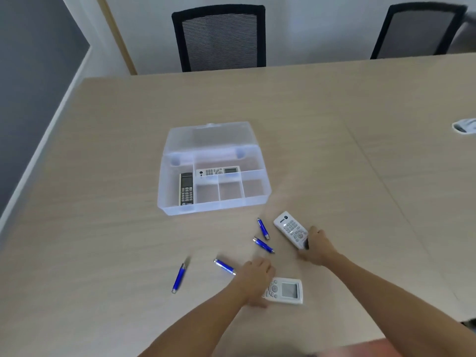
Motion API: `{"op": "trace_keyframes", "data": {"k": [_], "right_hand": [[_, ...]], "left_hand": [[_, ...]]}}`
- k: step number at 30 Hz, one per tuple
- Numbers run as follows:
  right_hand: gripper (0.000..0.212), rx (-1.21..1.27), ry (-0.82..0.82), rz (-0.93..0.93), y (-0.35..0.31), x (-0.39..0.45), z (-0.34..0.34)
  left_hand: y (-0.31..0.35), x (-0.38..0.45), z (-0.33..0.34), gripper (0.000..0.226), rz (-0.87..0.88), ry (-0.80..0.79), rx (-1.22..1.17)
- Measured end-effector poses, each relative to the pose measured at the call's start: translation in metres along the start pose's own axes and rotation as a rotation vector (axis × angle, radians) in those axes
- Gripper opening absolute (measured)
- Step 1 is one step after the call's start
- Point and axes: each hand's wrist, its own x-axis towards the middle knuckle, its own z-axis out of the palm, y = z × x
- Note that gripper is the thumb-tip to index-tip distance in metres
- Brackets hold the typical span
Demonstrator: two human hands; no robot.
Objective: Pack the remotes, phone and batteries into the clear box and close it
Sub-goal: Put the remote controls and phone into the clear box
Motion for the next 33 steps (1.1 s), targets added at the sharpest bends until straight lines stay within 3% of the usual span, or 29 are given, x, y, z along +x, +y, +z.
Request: {"op": "trace_keyframes", "data": {"k": [5, 9, 15, 24, 28, 33], "right_hand": [[0.049, 0.385, -0.099, 0.041, 0.027, 0.005, -0.024], [0.053, 0.682, -0.078, -0.023, 0.031, 0.009, -0.061], [0.044, 0.912, 0.001, -0.171, -0.015, 0.03, -0.113], [0.026, 0.807, 0.099, -0.302, -0.1, 0.088, -0.134], [0.019, 0.8, 0.094, -0.322, -0.126, 0.116, -0.13], [0.02, 0.781, 0.094, -0.358, -0.148, 0.14, -0.123]], "left_hand": [[-0.009, -0.002, -0.018, 0.067, -0.086, -0.005, -0.285], [-0.056, -0.018, -0.071, 0.064, -0.139, 0.223, -0.664], [-0.158, -0.01, -0.164, 0.064, -0.279, 0.51, -0.892], [-0.26, 0.041, -0.191, 0.053, -0.34, 0.38, -0.583], [-0.282, 0.064, -0.181, 0.039, -0.316, 0.325, -0.572], [-0.301, 0.075, -0.17, 0.047, -0.293, 0.259, -0.542]]}}
